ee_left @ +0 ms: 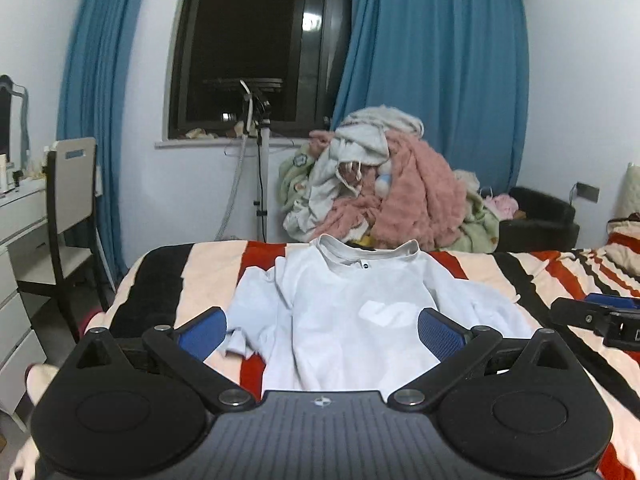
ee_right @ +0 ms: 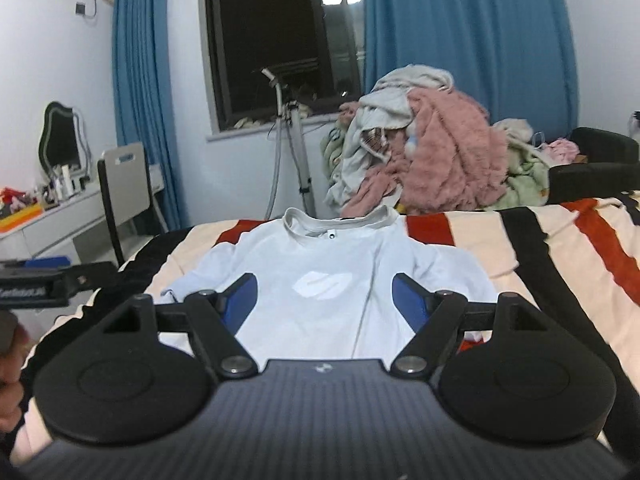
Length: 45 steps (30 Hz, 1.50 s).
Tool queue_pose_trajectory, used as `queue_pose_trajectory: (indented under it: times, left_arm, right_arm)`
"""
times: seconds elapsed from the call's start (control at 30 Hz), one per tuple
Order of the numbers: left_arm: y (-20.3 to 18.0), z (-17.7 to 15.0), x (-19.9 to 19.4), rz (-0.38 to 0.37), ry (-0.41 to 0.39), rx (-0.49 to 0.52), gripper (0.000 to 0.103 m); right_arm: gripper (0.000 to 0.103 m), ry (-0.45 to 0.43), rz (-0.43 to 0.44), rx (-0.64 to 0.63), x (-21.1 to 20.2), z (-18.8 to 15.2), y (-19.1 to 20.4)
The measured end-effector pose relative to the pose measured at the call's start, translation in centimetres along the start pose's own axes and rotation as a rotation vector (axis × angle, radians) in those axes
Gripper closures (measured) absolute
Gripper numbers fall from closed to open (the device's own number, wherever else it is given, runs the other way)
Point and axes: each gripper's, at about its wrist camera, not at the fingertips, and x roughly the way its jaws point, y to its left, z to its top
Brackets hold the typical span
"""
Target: Fold clothes
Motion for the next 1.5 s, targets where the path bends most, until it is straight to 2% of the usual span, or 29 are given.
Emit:
queue_pose_trajectory:
  times: [0.17, 0.33, 0.57, 0.8, 0.93, 1.07, 1.23, 1.33, 1.4, 1.5]
  left_arm:
    - [-0.8, -2.5, -1.2, 0.002, 0.01, 0.029, 0.0]
    - [-1.7, -2.9, -0.9, 0.016, 0.013, 0.046, 0.0]
    - [-1.2, -3.8, 0.3, 0.031, 0.074, 0.016, 0.0]
    - [0.6, -4.1, 1.8, 0.049, 0.14, -0.139, 0.0]
    - [2.2, -3.6, 3.2, 0.092, 0.147, -0.235, 0.0]
    - [4.6, -2.6, 6.7, 0.146, 0.171, -0.327, 0.0]
    - [7.2, -2.3, 12.5, 0.236, 0.186, -0.372, 0.0]
    - [8.2, -2.7, 16.6, 0.248, 0.203, -0.406, 0.001]
    - [8.6, -3.1, 19.4, 0.244, 0.218, -0.411, 0.003]
    - [8.5, -3.3, 22.9, 0.271, 0.234, -0.382, 0.012]
  right_arm:
    - [0.027, -0.045, -0.022, 0.053, -1.9, -3.5, -0.8]
    - [0.027, -0.078, -0.016, 0.049, -1.8, -3.4, -0.2]
    - [0.027, -0.074, -0.03, 0.043, -1.8, -3.7, 0.0]
    - [0.027, -0.07, -0.031, 0.059, -1.7, -3.6, -0.2]
    - [0.027, -0.062, -0.041, 0.083, -1.8, -3.5, -0.4]
    - [0.027, -0.032, -0.026, 0.12, -1.2, -3.9, -0.5]
    - [0.027, 0.005, -0.019, 0.159, 0.8, -4.6, -1.2]
    - [0.027, 0.033, -0.021, 0.2, 2.8, -5.1, -2.3]
    - [0.027, 0.054, -0.029, 0.226, 4.3, -5.6, -3.0]
    - [0.027, 0.072, -0.037, 0.264, 6.3, -6.0, -4.0]
